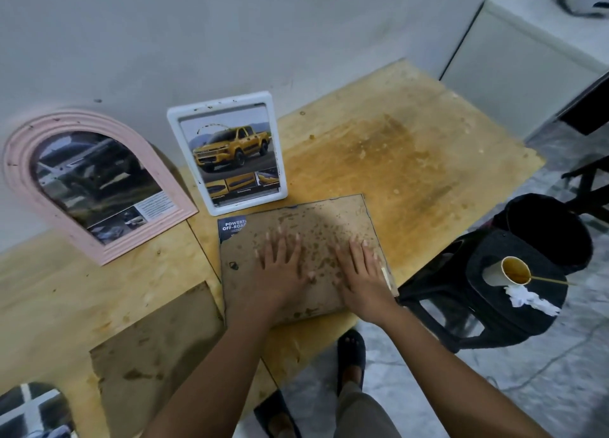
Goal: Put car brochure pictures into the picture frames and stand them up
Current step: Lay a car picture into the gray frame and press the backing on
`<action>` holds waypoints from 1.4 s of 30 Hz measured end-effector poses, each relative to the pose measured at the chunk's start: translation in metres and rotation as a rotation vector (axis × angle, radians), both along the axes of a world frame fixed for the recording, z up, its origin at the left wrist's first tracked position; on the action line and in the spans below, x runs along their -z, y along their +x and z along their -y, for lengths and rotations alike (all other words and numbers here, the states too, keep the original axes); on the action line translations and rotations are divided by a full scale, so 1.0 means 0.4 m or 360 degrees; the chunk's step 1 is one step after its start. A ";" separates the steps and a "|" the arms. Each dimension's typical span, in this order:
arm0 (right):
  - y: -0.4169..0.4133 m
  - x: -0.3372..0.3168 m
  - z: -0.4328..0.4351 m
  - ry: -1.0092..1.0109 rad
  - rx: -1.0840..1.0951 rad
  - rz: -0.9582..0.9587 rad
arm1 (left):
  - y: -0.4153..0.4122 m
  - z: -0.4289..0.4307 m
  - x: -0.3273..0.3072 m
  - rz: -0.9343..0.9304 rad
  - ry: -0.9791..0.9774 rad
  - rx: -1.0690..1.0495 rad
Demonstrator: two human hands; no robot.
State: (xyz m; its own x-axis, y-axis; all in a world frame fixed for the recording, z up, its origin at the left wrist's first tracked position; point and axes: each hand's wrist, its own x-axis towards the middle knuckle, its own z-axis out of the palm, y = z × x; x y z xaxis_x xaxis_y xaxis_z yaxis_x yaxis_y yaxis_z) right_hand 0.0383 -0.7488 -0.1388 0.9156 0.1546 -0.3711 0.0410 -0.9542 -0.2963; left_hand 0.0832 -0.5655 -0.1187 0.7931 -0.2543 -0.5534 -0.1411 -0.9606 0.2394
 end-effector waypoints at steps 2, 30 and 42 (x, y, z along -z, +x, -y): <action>0.003 0.015 -0.003 -0.0037 -0.0019 0.0032 | 0.000 0.003 0.010 0.0013 0.0015 -0.0001; -0.140 -0.067 -0.114 -0.0130 0.0778 0.0039 | -0.041 -0.021 0.034 0.0175 -0.0123 -0.0252; -0.101 -0.008 -0.136 -0.0345 0.0797 -0.0037 | -0.036 -0.014 0.043 0.0185 0.0020 -0.0159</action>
State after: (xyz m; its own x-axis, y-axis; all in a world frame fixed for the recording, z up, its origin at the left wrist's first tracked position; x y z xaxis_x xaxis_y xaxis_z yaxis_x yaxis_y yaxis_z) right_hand -0.0021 -0.6943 -0.1354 0.8489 -0.3805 -0.3669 -0.4383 -0.8947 -0.0862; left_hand 0.0690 -0.5600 -0.1359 0.8730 -0.1645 -0.4591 -0.0707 -0.9741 0.2148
